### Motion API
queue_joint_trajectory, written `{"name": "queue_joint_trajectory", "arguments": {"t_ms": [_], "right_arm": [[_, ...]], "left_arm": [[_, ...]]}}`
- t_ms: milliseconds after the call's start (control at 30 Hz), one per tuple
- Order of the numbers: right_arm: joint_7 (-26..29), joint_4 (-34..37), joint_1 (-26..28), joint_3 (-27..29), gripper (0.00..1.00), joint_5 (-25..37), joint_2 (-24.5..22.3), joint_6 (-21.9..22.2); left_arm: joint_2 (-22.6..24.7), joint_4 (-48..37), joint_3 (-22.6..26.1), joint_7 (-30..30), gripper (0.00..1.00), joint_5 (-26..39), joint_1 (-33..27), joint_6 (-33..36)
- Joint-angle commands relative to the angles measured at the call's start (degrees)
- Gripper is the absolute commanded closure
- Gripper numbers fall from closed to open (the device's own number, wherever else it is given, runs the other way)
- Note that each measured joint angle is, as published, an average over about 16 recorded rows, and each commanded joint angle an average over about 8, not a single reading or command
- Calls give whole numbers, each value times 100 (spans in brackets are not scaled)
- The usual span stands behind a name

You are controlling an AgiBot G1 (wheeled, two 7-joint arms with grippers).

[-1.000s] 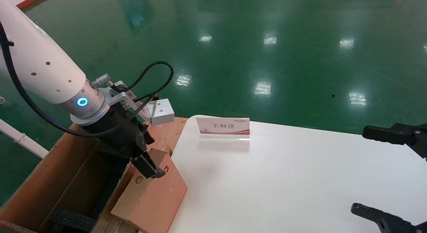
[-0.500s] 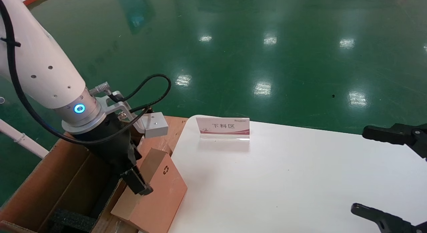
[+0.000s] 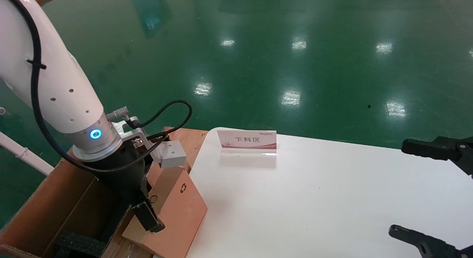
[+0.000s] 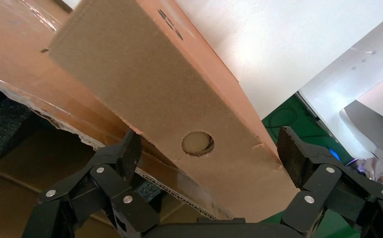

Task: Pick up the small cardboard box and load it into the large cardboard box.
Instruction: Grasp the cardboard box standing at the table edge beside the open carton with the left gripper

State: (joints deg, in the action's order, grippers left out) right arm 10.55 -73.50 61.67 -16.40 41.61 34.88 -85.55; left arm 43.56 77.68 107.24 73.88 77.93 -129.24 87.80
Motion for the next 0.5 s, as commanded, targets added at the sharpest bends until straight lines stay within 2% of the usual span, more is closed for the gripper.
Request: {"name": "queue_joint_trajectory", "arguments": {"t_ms": [33,333,433,467,500], "right_arm": [[0,0,0,-1,0,-1,0,0],[-2,2,-1,-1,0,-2,-2,3],[-3,2,-1,-2,0,-3,-2,3],[-3,2,-1,-2,7,-3,-2,3],[-2,2,-1,-2,19,-3,-2,3]], "left_arm": [[17,0,73,22,0,-5,11,-38],[46,4,212,74,1,8,33,-145],[47,4,215,75,38,10,35,-154],[46,4,212,74,51,11,35,-153],[46,4,209,73,63,11,36,-152]]}}
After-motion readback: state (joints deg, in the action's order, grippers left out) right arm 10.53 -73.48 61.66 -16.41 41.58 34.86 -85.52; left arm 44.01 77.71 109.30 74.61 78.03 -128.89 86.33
